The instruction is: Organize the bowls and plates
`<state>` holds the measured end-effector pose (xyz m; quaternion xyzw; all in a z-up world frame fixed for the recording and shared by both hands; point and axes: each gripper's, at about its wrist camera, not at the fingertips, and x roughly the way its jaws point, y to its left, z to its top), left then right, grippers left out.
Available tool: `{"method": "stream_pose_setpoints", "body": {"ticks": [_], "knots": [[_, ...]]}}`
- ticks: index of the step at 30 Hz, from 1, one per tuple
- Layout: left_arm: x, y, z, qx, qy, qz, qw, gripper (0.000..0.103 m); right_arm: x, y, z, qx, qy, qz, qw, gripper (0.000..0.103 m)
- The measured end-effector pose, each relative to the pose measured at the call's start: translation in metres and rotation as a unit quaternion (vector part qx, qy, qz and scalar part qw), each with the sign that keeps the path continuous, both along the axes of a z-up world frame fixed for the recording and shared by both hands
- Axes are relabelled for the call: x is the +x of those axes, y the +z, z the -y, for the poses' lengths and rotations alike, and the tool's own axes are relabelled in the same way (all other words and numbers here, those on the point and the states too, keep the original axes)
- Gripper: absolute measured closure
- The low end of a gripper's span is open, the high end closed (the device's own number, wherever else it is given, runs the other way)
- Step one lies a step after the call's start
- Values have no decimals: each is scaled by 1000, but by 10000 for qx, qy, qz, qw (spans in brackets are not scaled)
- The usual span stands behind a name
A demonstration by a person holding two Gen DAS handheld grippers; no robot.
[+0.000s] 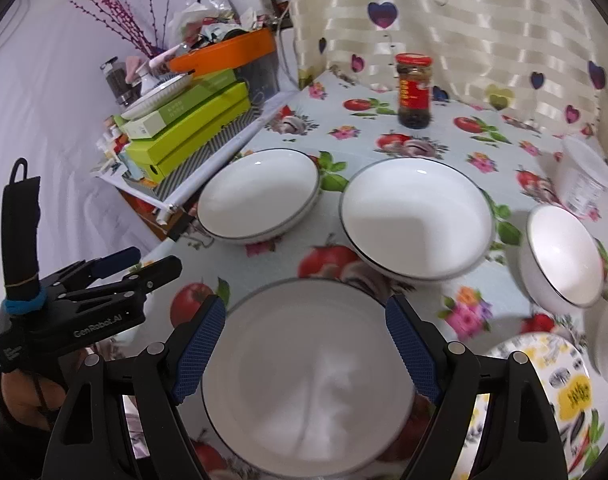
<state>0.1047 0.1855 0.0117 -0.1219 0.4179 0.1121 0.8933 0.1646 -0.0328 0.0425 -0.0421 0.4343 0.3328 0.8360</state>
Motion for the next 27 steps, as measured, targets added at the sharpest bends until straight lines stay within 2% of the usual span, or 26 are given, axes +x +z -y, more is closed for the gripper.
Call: {"method": "stream_pose_setpoints", "body": {"ticks": [1, 4, 5, 9, 15, 27], "knots": [[4, -3, -7, -104, 14, -39, 9999, 28, 6, -1, -4, 42, 4, -96, 9999, 21], [15, -8, -22, -169, 123, -107, 9997, 28, 27, -8, -17, 141, -9, -370, 9992, 38], [18, -9, -27, -193, 160, -119, 9996, 28, 31, -10, -18, 164, -34, -440, 9989, 40], [33, -11, -44, -221, 322, -130, 9992, 28, 54, -18, -33, 341, -39, -803, 9962, 43], [57, -21, -67, -331, 529, -258, 9977, 28, 77, -32, -60, 300, 35, -1113, 9933, 44], [87, -40, -84, -504, 525, -373, 9967, 28, 120, -52, -76, 456, -31, -1782, 9829, 44]]}}
